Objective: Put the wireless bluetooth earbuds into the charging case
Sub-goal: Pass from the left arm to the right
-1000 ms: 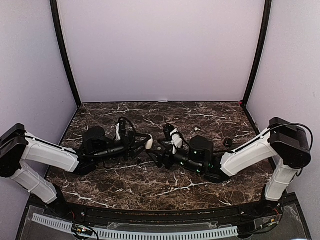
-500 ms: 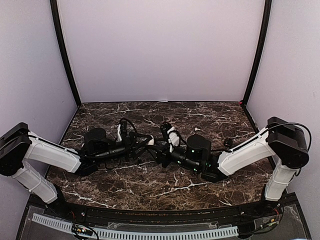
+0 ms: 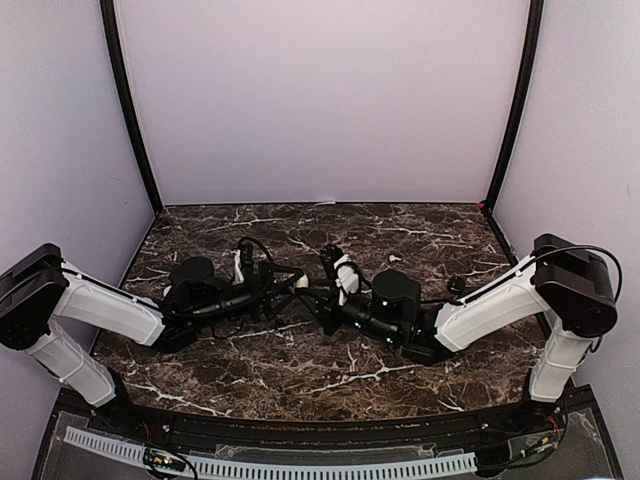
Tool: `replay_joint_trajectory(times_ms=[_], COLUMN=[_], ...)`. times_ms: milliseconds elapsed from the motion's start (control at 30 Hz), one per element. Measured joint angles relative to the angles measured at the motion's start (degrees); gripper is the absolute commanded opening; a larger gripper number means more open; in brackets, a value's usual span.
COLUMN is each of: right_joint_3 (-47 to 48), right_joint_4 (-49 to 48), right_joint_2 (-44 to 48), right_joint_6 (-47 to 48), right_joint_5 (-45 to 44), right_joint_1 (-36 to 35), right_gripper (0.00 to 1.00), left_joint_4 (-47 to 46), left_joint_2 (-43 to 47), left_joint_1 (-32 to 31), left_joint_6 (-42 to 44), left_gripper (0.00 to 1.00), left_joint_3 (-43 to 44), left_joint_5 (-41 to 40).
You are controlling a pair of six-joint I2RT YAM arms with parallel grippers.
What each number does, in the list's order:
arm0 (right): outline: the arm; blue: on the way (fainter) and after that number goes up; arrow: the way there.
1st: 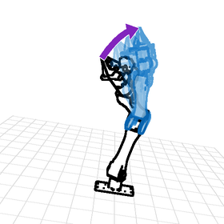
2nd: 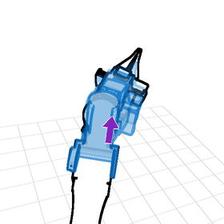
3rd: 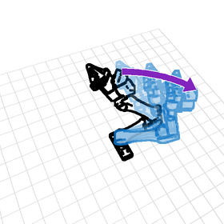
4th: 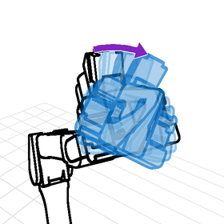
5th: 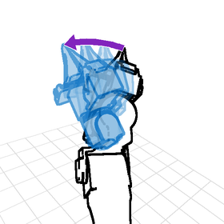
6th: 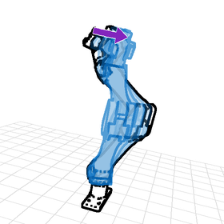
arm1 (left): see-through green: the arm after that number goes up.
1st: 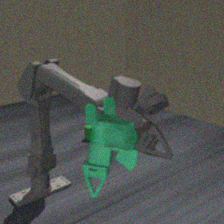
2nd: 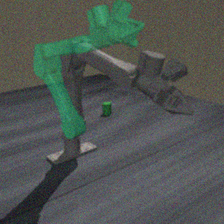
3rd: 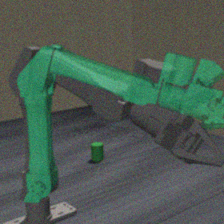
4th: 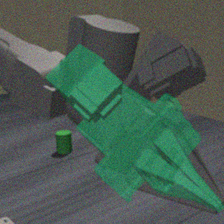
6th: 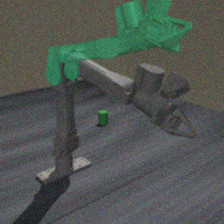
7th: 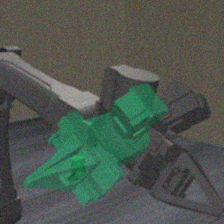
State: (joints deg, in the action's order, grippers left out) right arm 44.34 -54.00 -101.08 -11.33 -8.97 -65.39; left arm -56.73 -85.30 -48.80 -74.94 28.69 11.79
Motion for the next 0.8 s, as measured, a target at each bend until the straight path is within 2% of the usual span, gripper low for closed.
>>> replay_joint_trajectory(times_ms=[233, 467, 633, 800], right_joint_3=[-2.32, -6.23, -8.90, -8.94], right_joint_4=[-0.35, 1.20, 6.71, 17.75], right_joint_2=[0.48, 4.79, 10.91, 17.59], right_joint_6=[-0.48, -1.60, -2.73, -2.16], right_joint_5=[-1.25, -0.63, 7.26, 18.62], right_joint_1=[0.00, 0.33, 2.75, 8.24], right_gripper=[0.07, 0.03, 0.03, 0.03], left_joint_4=[1.90, 8.59, 13.20, 17.75], left_joint_2=[0.02, 3.54, 9.44, 15.93], left_joint_1=[-0.24, 0.90, 7.23, 11.17], left_joint_6=[0.85, 5.60, 14.01, 30.62], left_gripper=[0.99, 0.99, 0.96, 0.97], left_joint_3=[0.00, 0.22, 0.22, 0.13], left_joint_5=[0.81, 1.44, 7.23, 11.91])
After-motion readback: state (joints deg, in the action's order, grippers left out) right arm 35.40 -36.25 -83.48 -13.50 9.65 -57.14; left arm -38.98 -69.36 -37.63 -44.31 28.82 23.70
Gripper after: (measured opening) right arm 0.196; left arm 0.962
